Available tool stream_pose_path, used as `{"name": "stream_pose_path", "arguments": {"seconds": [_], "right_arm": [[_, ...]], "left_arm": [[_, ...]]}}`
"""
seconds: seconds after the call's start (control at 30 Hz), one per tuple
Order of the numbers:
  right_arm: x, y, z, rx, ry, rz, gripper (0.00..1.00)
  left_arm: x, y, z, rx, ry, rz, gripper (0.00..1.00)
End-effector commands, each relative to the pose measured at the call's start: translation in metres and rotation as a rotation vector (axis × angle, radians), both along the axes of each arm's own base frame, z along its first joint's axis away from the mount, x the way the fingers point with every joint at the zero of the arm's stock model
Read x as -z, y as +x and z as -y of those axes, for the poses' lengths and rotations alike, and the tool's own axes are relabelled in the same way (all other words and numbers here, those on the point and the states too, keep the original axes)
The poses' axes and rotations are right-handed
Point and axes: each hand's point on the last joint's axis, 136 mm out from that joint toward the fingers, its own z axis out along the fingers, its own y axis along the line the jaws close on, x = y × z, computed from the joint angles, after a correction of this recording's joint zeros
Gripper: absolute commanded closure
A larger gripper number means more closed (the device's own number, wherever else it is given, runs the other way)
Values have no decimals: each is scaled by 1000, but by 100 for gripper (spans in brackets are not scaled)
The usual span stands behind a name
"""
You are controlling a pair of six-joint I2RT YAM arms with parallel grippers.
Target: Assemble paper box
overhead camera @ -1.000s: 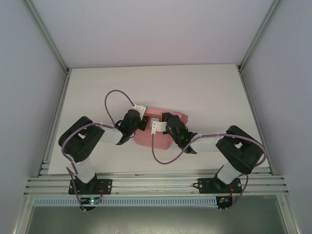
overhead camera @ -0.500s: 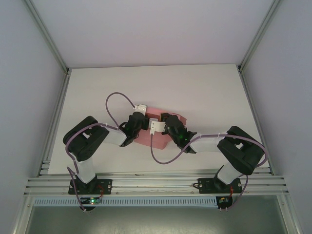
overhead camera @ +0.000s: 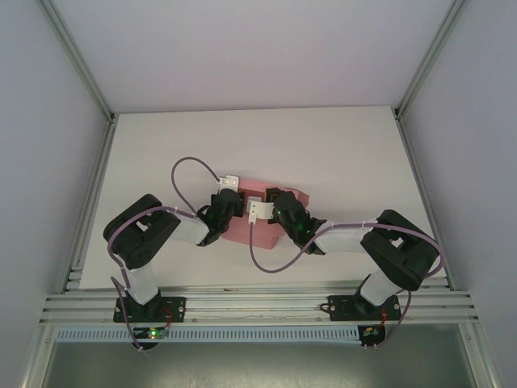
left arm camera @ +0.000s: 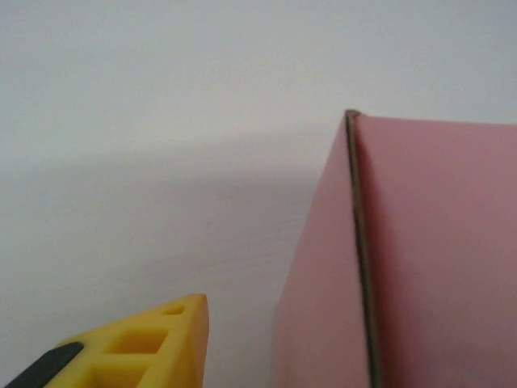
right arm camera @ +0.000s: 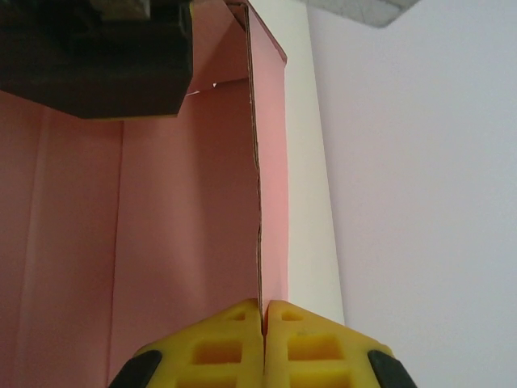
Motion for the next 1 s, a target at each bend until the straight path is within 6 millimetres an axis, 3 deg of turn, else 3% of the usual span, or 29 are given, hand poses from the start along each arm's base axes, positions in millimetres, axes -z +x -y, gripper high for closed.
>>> {"name": "stream_pose_path", "arguments": {"seconds": [0.0,0.3,0.47,0.63,0.87,0.97], "right_arm": [[52,-22,25,24,-140,-152,100],[54,-22,23,18,-143,-165,100],[52,-24,20,7,-126,-174,100],[53,-24,21,12,-135,-174,100],[48,-25,25,27,-126,-171,100],[42,-22,24,43,-100,-161,100]], "left_arm": [[-2,-1,-29,-100,30,-10,64],[-7,-5,-3,44,-8,-22,58],[-10,2,-9,-21,-2,-20,74],[-9,7,-17,-100,38,-11,99],[-1,4,-51,-276,114,-30,100],[-9,-1,-41,-191,98,-23,100]]}}
